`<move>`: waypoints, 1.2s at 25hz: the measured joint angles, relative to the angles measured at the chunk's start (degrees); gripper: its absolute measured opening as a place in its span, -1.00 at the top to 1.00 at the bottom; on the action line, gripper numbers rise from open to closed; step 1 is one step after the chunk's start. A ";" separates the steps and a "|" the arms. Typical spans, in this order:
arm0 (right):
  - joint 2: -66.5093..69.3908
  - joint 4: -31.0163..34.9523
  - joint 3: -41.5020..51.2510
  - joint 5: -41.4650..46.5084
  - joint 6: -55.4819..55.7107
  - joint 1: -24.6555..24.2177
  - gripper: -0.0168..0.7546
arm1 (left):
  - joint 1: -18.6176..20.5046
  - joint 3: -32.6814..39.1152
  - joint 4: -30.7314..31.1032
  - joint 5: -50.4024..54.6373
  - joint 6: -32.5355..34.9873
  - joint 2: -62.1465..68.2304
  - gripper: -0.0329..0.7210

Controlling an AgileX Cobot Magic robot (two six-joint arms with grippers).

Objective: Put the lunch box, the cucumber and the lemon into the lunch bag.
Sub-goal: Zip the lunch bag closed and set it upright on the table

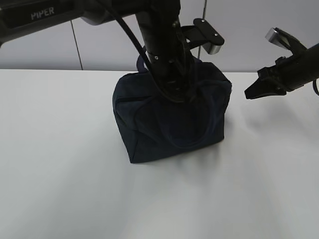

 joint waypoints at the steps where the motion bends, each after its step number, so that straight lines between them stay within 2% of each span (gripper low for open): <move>1: 0.00 0.00 0.00 0.00 -0.92 0.00 0.71 | 0.09 1.31 0.12 -0.14 0.43 -0.58 0.93; 5: 0.00 -0.13 0.00 0.00 -6.96 0.00 0.24 | 0.09 5.25 2.04 -0.22 4.58 -2.81 0.93; 8: 0.00 -0.13 0.00 0.00 -12.55 0.00 0.07 | 0.09 5.86 4.36 0.02 9.50 -3.72 0.93; 12: 0.00 -0.39 0.00 1.08 -16.52 0.00 0.03 | 0.33 5.86 6.84 0.11 11.37 -3.95 0.93; 24: -0.48 -4.48 0.00 13.39 -20.63 0.00 0.02 | 2.67 5.86 6.97 0.34 11.61 -3.95 0.93; 30: -0.75 -1.88 0.00 13.86 -23.34 0.00 0.02 | 2.67 5.86 7.08 0.34 11.61 -3.95 0.93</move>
